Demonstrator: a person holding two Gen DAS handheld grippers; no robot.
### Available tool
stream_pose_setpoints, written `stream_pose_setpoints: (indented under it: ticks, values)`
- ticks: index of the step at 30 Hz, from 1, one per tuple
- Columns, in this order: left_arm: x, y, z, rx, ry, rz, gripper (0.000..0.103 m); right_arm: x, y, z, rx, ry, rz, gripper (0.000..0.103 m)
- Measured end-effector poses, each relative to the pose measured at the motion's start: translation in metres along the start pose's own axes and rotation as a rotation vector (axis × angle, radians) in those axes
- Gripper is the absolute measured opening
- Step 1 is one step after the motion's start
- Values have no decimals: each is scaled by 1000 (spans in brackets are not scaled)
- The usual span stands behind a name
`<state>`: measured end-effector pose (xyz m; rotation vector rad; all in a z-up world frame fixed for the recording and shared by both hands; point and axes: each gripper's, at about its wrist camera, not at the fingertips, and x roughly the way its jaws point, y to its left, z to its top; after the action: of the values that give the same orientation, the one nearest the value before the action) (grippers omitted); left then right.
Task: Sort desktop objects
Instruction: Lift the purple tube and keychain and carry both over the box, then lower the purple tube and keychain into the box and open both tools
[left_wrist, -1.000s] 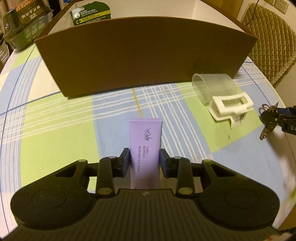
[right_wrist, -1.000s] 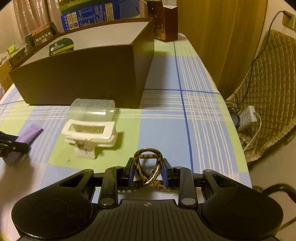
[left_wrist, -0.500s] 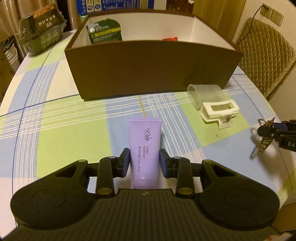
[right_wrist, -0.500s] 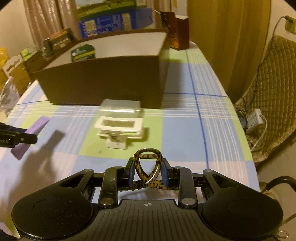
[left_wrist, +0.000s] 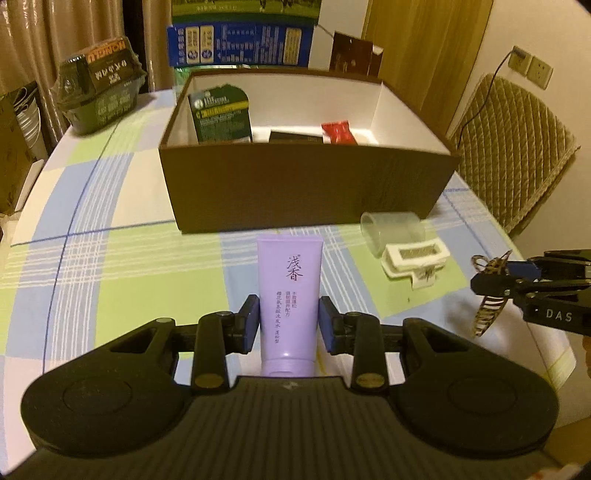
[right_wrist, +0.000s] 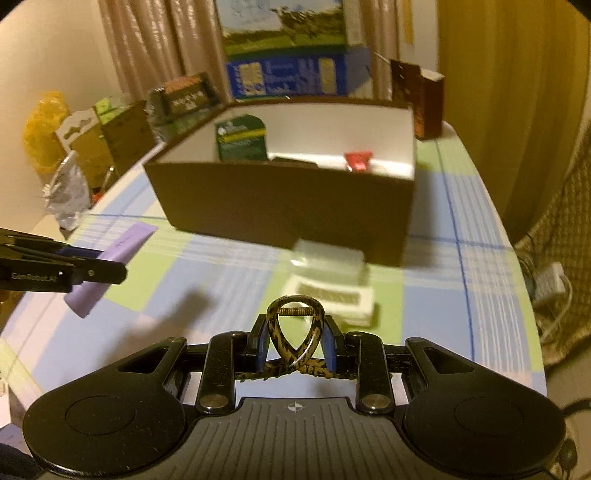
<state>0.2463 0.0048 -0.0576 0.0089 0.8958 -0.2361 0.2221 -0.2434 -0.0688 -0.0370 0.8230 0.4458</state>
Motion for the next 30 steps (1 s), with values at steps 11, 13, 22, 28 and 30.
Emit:
stream_pose_setpoints:
  ticks: [11,13,22,28,30]
  values:
    - [-8,13,40,11,-80,0,29,12,10,50,-64,-60,42,26]
    - [-7,14,48,18,-97,2,29,15,9,60,-72,-70,42,26]
    - [12,24,95,31,-147,9,29,34,-4,116,-85,-123,49,26]
    - [28,34,132,22,-166,15,29,57,-18,151,-66,-125,36,26]
    - [37,39,143,11,-160,17,29,67,-23,158,-50,-111,26,26]
